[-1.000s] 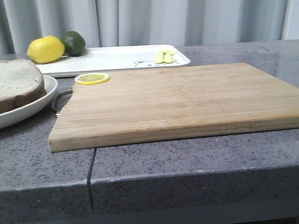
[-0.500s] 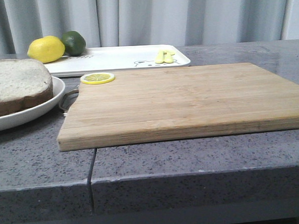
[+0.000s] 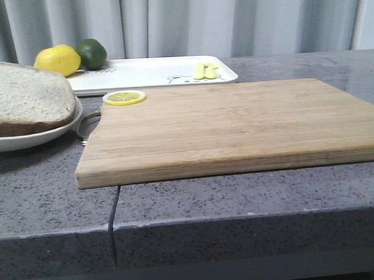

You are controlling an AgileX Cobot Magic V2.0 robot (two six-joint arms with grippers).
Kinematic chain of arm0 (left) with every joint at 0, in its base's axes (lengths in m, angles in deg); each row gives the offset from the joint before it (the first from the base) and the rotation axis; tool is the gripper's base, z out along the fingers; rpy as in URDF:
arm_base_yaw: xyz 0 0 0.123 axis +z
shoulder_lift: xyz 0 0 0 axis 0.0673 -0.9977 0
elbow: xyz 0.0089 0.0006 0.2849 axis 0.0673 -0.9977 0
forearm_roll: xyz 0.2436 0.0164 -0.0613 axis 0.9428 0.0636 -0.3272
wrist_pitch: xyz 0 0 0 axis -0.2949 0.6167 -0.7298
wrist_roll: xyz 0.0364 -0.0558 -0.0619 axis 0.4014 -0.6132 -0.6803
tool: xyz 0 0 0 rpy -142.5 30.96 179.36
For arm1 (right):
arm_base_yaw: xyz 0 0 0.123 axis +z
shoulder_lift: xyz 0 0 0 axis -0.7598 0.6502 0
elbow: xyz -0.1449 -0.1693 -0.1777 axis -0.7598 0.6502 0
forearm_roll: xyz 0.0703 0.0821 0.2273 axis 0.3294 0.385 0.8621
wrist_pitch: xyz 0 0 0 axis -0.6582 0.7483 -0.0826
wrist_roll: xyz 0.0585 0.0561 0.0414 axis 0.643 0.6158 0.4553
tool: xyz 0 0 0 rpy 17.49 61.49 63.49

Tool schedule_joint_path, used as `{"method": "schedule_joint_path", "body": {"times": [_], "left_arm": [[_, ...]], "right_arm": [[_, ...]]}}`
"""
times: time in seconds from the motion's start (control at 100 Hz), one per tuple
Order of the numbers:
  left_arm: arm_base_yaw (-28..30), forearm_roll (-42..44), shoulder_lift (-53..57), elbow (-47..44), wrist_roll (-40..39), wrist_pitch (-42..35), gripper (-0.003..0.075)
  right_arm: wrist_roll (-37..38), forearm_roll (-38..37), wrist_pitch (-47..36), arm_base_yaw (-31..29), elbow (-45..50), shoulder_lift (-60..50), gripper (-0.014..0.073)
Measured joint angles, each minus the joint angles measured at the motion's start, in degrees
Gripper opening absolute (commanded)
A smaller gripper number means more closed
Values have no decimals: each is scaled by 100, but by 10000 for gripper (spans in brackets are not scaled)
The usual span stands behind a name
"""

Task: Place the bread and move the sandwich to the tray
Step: 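Grasp the rim of the white plate with the left gripper, then lift the plate with the left gripper and carry it over the tray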

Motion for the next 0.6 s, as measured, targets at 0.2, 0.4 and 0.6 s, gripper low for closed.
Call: {"method": "schedule_joint_path", "body": {"times": [0.2, 0.4, 0.6], "left_arm": [[268, -528, 0, 204, 390, 221, -19], [535, -1442, 0, 213, 859, 360, -20], [607, -2249, -91, 216, 1209, 360, -20]], "right_arm": [[0, 0, -51, 0, 0, 0, 319], [0, 0, -131, 0, 0, 0, 319], [0, 0, -149, 0, 0, 0, 319]]}}
